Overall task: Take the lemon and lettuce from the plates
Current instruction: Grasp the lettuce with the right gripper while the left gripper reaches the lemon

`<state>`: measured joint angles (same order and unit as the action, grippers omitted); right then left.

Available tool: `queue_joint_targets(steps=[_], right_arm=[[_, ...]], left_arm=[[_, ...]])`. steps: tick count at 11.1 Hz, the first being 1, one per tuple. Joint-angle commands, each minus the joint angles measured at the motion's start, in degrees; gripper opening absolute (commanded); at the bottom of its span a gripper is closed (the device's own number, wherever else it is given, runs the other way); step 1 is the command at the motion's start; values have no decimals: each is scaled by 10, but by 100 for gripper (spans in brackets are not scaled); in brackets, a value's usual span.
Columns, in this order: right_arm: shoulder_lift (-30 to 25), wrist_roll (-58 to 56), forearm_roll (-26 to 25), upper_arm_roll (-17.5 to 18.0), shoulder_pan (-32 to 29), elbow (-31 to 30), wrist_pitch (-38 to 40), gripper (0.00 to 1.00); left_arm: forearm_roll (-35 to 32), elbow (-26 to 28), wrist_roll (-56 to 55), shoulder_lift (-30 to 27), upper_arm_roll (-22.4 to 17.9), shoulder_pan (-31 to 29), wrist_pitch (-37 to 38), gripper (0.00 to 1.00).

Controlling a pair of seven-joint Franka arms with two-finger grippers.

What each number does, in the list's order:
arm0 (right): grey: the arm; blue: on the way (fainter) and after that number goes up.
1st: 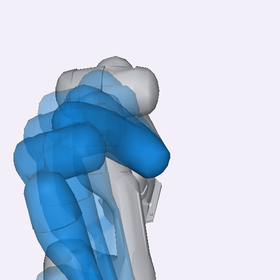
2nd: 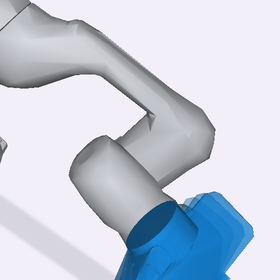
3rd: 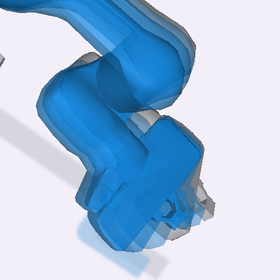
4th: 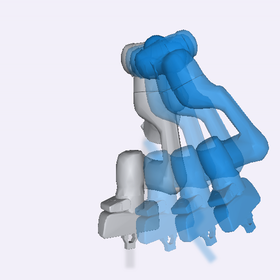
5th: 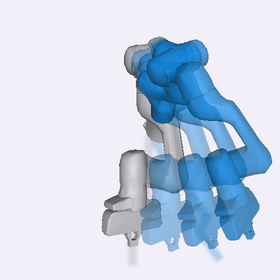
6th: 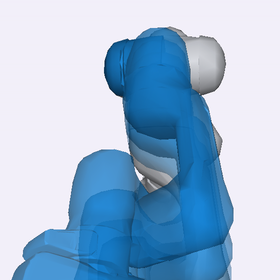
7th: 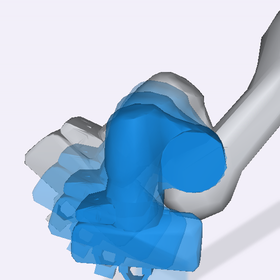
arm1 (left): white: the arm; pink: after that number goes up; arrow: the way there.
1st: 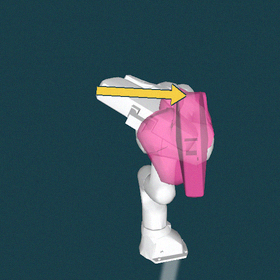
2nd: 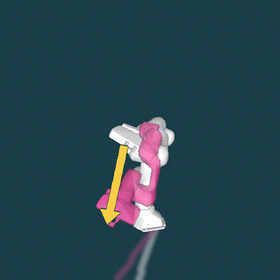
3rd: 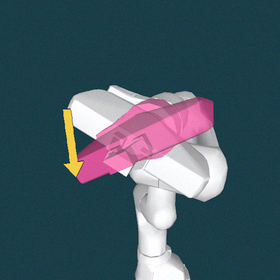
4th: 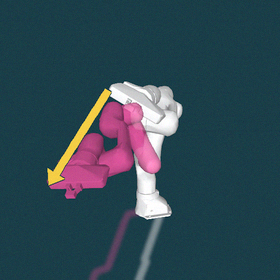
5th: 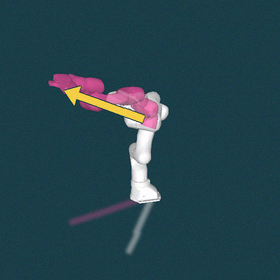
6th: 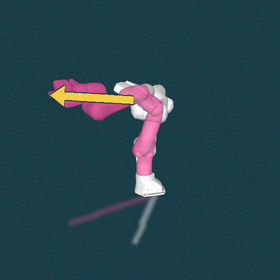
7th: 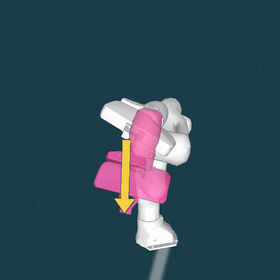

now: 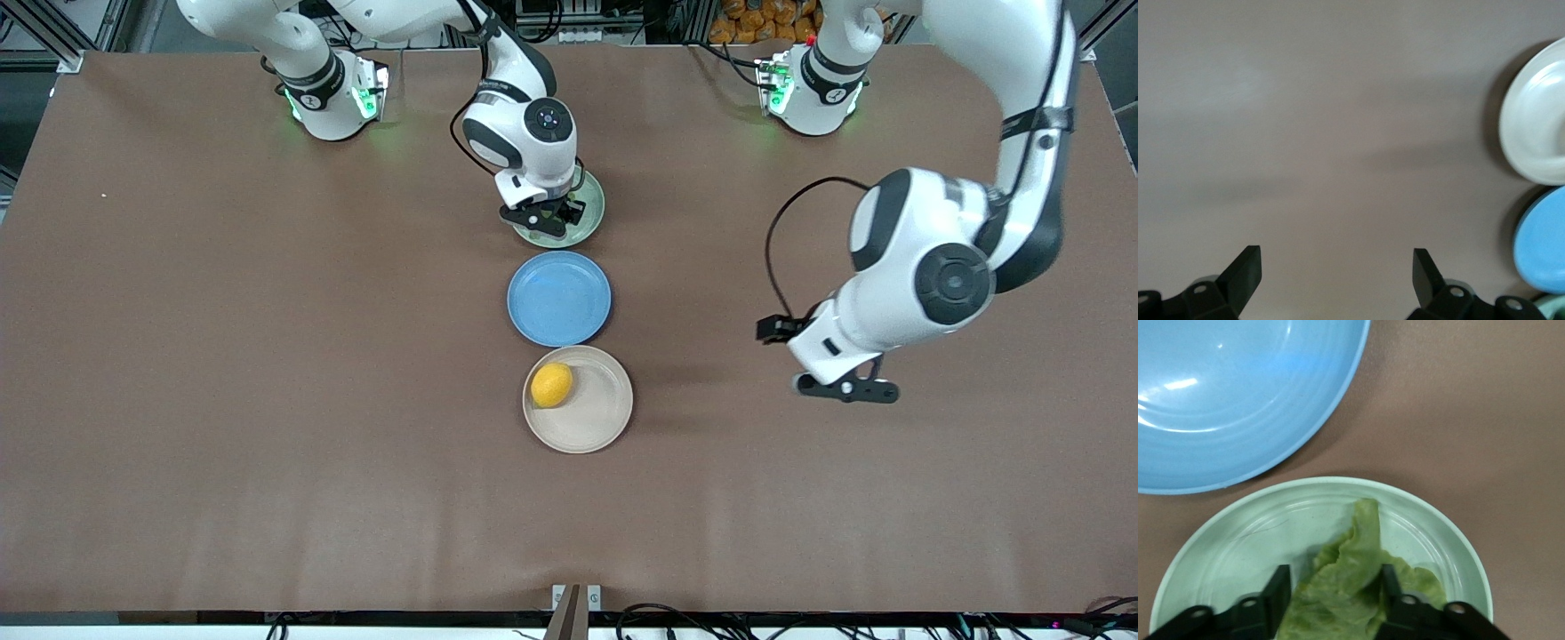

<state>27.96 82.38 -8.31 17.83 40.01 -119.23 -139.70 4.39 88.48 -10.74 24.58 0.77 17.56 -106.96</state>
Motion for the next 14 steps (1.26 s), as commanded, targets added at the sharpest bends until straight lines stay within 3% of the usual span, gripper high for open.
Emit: queue_joint_targets(steps=[1, 3, 5, 7, 10, 11, 12, 14], right_arm=[[5, 31, -25, 3, 3, 5, -1, 4], [-18, 27, -24, 4, -5, 6, 13, 0], [-73, -9, -18, 11, -30, 10, 84, 0], [-126, -69, 2, 102, -147, 20, 165, 0], [-204, -236, 70, 113, -249, 51, 286, 0], [-223, -314, 95, 84, -273, 69, 317, 0], [-229, -376, 101, 25, -275, 99, 352, 0], [-226, -467, 101, -28, -318, 152, 371, 0]], left_arm=[[43, -42, -124, 73, -5, 63, -105, 100], [46, -61, -195, 119, -5, 109, -175, 100], [44, -63, -234, 155, -7, 151, -259, 100], [44, -63, -277, 178, -8, 171, -336, 100], [44, -63, -318, 207, -8, 187, -430, 100], [43, -63, -342, 217, -10, 202, -469, 100], [42, -63, -347, 227, -11, 215, -498, 100], [41, -62, -348, 237, -11, 233, -509, 100]])
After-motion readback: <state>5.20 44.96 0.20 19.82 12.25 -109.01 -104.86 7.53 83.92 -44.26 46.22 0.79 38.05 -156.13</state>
